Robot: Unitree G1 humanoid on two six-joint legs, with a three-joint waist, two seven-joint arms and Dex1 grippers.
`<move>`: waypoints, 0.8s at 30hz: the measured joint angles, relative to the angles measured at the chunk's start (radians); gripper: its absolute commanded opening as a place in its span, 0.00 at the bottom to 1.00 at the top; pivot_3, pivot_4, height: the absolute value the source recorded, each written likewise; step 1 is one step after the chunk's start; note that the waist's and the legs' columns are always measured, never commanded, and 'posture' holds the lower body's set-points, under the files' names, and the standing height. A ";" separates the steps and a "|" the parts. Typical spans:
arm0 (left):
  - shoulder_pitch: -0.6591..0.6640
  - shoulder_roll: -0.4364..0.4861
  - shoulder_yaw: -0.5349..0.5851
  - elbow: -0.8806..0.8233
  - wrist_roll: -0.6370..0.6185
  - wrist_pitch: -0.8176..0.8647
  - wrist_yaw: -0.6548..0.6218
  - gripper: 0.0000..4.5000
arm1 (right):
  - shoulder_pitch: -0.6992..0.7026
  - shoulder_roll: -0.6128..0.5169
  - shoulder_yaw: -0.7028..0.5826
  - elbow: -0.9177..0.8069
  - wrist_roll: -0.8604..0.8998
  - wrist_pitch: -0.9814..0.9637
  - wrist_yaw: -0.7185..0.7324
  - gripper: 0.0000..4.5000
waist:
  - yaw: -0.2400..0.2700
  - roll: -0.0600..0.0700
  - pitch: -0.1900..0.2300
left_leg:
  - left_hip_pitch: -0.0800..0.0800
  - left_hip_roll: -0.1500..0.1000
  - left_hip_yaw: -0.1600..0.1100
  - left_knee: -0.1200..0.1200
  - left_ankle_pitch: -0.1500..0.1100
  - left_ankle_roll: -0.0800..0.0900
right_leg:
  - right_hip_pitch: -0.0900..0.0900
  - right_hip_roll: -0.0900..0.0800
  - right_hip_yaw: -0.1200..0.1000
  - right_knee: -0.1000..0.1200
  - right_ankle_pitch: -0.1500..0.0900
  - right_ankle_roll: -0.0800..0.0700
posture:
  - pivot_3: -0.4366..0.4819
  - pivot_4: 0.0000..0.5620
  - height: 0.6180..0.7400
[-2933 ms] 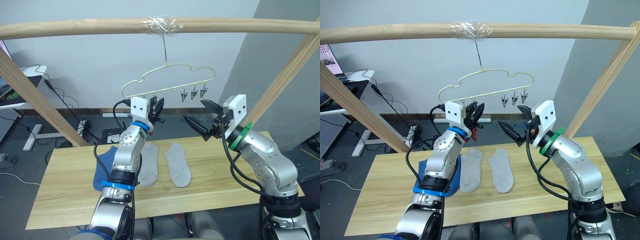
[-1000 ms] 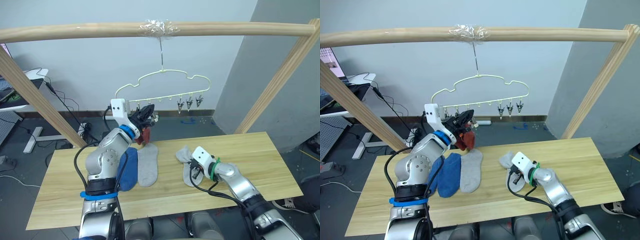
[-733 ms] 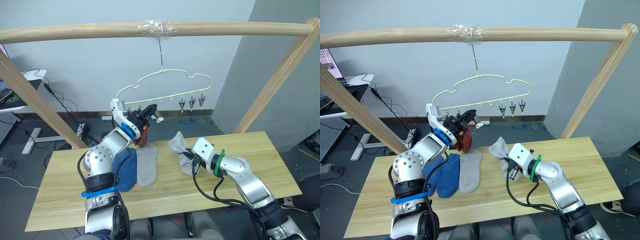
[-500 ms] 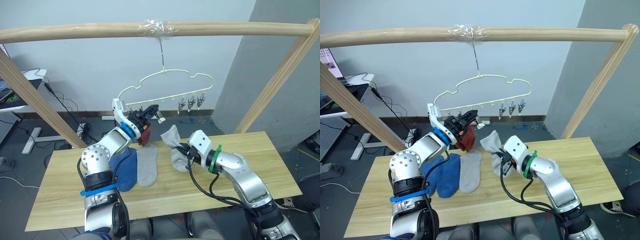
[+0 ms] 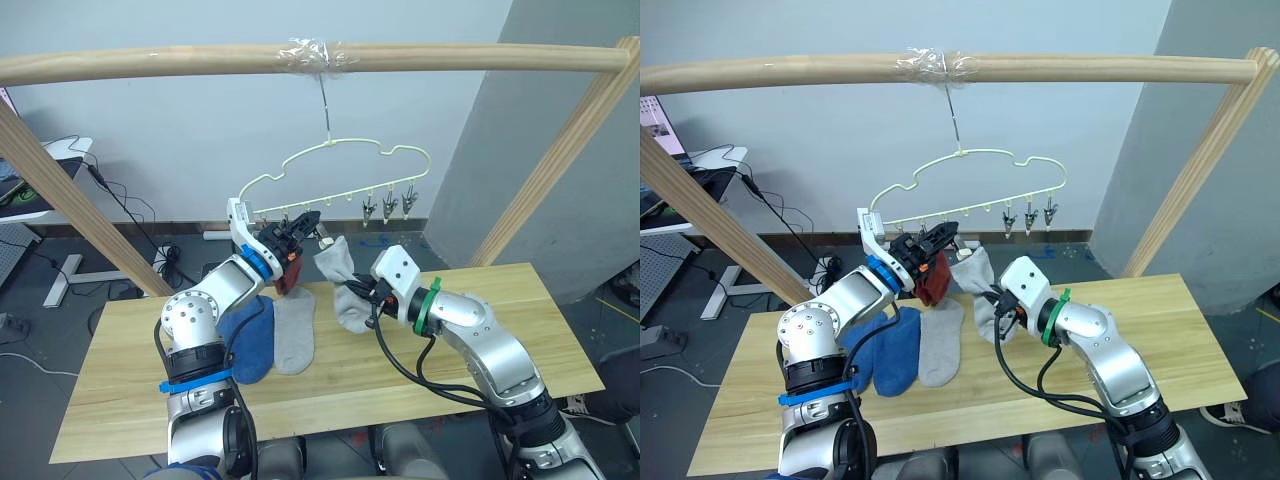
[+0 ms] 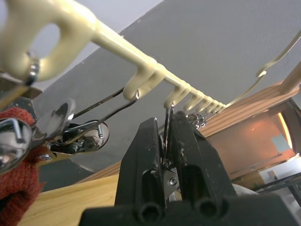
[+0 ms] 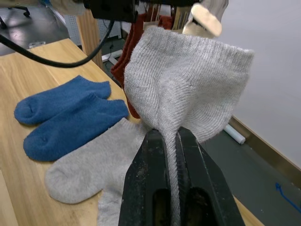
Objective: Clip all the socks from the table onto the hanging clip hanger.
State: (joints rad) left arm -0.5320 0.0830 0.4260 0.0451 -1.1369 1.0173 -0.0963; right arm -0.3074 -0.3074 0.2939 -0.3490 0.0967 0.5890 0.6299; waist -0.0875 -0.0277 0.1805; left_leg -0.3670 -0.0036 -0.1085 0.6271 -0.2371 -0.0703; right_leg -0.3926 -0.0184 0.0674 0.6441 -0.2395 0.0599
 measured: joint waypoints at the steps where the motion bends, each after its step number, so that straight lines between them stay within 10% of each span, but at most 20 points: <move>1: 0.002 0.000 -0.001 -0.001 -0.002 0.000 0.000 0.00 | -0.004 0.000 0.000 0.000 0.003 0.001 0.000 0.01 | 0.000 0.000 0.000 | 0.000 0.000 0.000 0.000 0.000 0.000 | 0.000 0.000 0.000 0.000 0.000 0.000 | 0.40 0.27 1.00; 24: 0.021 0.012 -0.025 -0.027 -0.040 -0.001 0.019 0.00 | -0.052 0.029 -0.001 0.000 0.017 0.014 -0.012 0.01 | 0.000 0.000 0.000 | -0.005 0.000 0.000 -0.001 0.000 0.000 | -0.005 0.000 0.000 -0.001 0.000 0.000 | 0.41 0.27 1.00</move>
State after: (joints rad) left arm -0.5107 0.0950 0.4006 0.0178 -1.1772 1.0166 -0.0778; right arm -0.3595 -0.2785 0.2928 -0.3488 0.1135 0.6025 0.6175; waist -0.0871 -0.0277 0.1805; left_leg -0.3715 -0.0036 -0.1086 0.6259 -0.2374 -0.0707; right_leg -0.3974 -0.0185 0.0672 0.6435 -0.2400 0.0598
